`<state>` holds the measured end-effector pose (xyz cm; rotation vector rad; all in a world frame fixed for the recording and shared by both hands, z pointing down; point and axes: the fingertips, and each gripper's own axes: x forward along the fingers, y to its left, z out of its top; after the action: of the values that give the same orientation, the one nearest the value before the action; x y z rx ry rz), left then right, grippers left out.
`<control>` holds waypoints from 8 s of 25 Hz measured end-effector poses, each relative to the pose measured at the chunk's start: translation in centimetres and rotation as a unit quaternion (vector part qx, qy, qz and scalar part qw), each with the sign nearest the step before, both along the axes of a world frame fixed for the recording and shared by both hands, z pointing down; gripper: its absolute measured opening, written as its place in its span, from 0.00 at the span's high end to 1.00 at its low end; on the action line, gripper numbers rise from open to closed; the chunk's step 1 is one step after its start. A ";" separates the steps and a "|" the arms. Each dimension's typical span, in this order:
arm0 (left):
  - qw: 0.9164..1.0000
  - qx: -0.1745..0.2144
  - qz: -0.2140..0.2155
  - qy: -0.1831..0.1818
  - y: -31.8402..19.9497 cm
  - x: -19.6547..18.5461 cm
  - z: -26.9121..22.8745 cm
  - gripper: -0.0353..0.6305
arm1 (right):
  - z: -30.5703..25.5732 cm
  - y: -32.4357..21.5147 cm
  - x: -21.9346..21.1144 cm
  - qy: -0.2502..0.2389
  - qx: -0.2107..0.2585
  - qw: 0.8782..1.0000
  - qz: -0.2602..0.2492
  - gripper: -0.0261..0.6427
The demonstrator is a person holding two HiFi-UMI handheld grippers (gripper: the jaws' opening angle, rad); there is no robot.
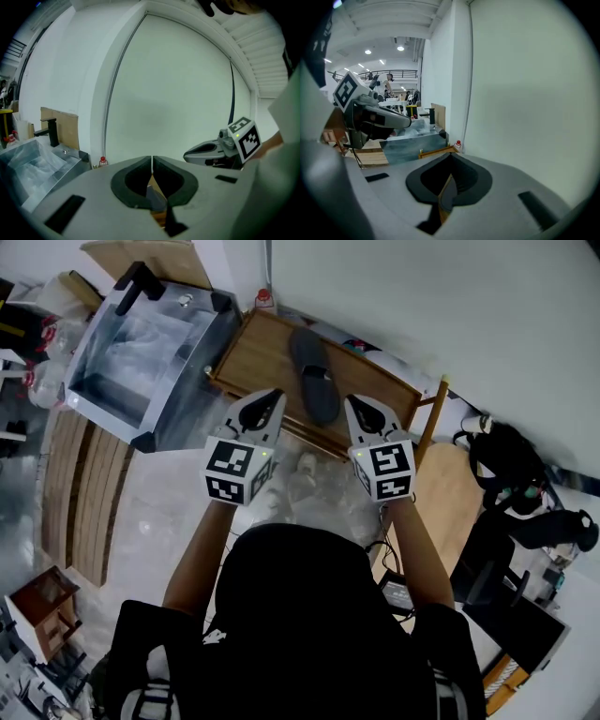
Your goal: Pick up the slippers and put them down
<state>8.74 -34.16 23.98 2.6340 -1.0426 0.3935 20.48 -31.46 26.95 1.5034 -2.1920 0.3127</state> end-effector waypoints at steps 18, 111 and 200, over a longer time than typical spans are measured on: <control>0.995 -0.092 -0.013 -0.030 -3.9 3.9 8.4 0.93 | 11.2 -3.2 2.8 -0.010 -0.136 0.990 -0.039 0.97; 0.986 -0.139 -0.047 -0.082 -0.3 -2.7 15.0 0.93 | 22.5 -5.4 0.5 0.044 -0.254 0.966 -0.032 0.93; 0.990 -0.068 -0.102 -0.063 22.6 -19.5 12.1 0.93 | 11.0 20.8 -15.9 0.025 -0.126 0.990 -0.062 0.93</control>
<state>-10.75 -11.60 36.11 2.3815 -1.2631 0.5691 4.57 -10.68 37.98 1.2204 -2.1054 0.4865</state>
